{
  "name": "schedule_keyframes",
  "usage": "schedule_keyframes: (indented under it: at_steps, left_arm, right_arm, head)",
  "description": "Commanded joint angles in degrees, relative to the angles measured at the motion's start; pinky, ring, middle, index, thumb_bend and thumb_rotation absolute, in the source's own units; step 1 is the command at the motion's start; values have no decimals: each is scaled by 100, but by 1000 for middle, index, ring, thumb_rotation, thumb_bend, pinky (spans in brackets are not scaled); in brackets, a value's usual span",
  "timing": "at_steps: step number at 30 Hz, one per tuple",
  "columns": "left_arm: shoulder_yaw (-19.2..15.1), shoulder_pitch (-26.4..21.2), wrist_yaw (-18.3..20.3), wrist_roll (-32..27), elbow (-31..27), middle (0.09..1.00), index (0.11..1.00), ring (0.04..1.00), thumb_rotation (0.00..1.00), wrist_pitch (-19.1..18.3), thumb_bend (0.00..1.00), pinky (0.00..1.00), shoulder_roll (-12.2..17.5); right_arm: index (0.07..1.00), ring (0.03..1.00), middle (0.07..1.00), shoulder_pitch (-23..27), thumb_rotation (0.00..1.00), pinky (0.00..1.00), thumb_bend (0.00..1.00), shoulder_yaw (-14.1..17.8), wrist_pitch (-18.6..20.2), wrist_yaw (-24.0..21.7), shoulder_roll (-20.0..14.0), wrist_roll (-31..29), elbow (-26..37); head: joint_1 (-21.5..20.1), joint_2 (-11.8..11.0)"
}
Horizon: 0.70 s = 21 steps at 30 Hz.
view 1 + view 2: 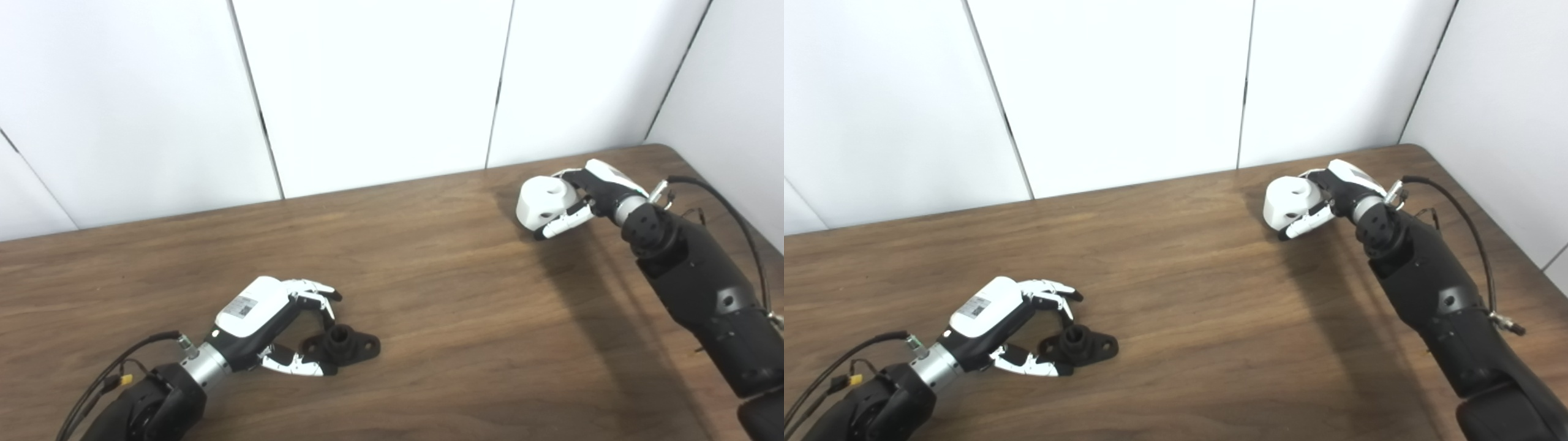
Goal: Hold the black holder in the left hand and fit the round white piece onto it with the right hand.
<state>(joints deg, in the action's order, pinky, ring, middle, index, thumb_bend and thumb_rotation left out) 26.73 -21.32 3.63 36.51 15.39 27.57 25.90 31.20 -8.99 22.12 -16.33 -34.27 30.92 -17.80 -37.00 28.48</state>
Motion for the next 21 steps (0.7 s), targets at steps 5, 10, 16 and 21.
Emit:
schedule_keyframes:
  at_steps: [5, 10, 16, 21]
  left_arm:
    - [42, 242, 402, 147, 26, 777, 484, 791, 53, -137, 523, 722, 233]
    - [14, 256, 419, 155, -31, 771, 484, 784, 52, -137, 523, 708, 227]
    - [-14, 259, 501, 130, -91, 772, 484, 783, 52, -172, 523, 704, 217]
    - [-42, 278, 518, 136, -155, 768, 484, 778, 51, -199, 523, 701, 200]
  right_arm:
    - [517, 815, 830, 229, 155, 738, 587, 120, -564, 878, 1, 104, -16]
    - [483, 782, 763, 183, 135, 762, 521, 152, -756, 1320, 24, 161, -45]
    - [482, 771, 734, 162, 133, 770, 521, 207, -810, 1491, 25, 146, -9]
    - [481, 764, 725, 129, 135, 764, 521, 217, -848, 1534, 5, 141, 53]
  head:
    - [13, 26]
    - [22, 52]
    - [56, 77]
    - [91, 103]
